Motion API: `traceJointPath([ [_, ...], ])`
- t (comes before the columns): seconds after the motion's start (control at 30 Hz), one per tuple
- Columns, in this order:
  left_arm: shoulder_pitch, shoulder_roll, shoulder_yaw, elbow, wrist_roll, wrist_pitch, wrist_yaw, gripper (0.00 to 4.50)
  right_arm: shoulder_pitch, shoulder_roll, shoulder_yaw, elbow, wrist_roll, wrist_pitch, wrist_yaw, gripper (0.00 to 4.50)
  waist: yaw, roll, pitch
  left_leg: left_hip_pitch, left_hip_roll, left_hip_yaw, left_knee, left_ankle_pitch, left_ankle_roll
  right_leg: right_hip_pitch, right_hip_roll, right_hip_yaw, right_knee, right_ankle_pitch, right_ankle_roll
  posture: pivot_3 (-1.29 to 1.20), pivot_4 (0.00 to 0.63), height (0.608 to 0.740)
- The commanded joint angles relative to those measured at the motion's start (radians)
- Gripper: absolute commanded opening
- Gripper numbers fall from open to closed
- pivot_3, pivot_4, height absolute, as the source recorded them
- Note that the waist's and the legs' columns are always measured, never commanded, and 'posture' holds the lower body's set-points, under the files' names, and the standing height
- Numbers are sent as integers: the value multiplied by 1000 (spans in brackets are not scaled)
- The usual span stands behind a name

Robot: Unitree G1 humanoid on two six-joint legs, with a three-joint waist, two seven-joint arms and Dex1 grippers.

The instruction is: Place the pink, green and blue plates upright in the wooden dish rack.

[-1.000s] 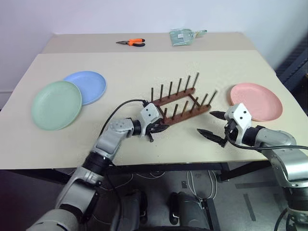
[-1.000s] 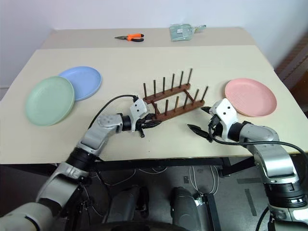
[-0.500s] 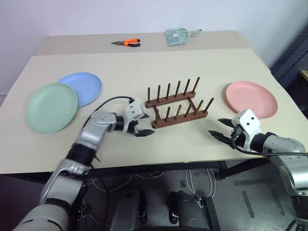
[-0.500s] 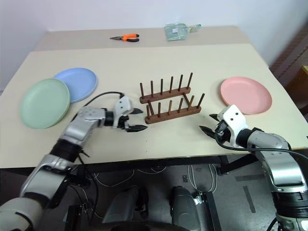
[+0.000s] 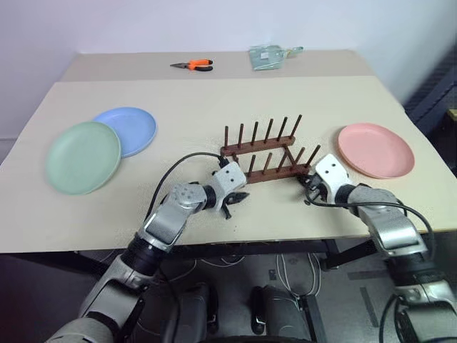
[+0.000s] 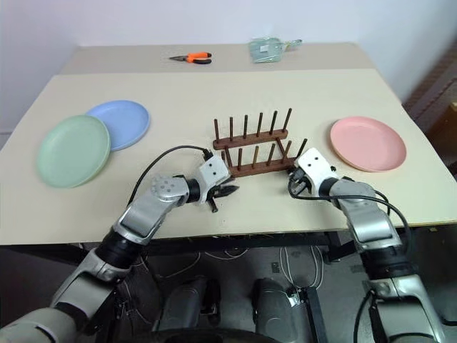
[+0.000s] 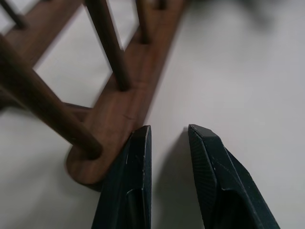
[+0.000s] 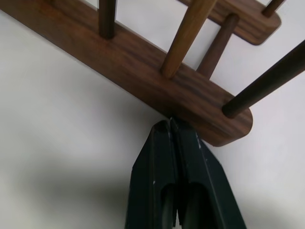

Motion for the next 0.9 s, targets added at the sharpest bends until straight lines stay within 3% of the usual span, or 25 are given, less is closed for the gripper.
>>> traceJointPath([
  [0.03,-27,16,66,144,67,-27,121,1204,-55,20,7,101,-56,-51,-57,24,-2,0,0,0,0,0,0,0,0,0,0,0,0,0,0,0,150,740],
  [0.2,-66,3,103,249,60,-82,170,1204,-126,52,0,216,-93,-129,-124,24,-15,0,0,0,0,0,0,0,0,0,0,0,0,0,0,0,150,740],
  [0.3,-67,0,100,249,50,-100,152,1204,-125,38,-20,208,-66,-134,-87,24,-15,0,0,0,0,0,0,0,0,0,0,0,1,0,0,0,150,740],
  [0.4,-23,-4,120,133,-5,-93,103,1204,-82,-47,-77,102,-41,-142,-31,762,-13,1,0,0,0,0,0,0,0,0,0,0,0,0,0,0,150,740],
  [0.53,59,16,145,-72,-99,-107,-9,1204,-50,-169,-109,102,-89,-180,-23,2732,-14,1,0,-1,0,1,-1,0,0,-1,-1,0,-1,0,0,0,150,740],
  [0.73,130,74,156,-245,-181,-51,-116,1204,-73,-228,-77,260,-131,-229,12,2732,-15,1,0,0,0,1,-1,0,-1,0,-1,0,-1,0,0,0,150,740],
  [0.87,129,71,158,-279,-208,-25,-123,1204,-175,-203,-38,494,-182,-279,-32,2732,-18,2,1,0,0,1,-1,0,-1,0,-1,0,-1,0,0,0,150,740],
  [0.9,129,70,158,-285,-210,-19,-121,1204,-204,-198,-33,552,-191,-294,-49,2355,-18,2,1,0,0,1,0,0,-1,0,-1,0,-1,0,0,0,150,740],
])
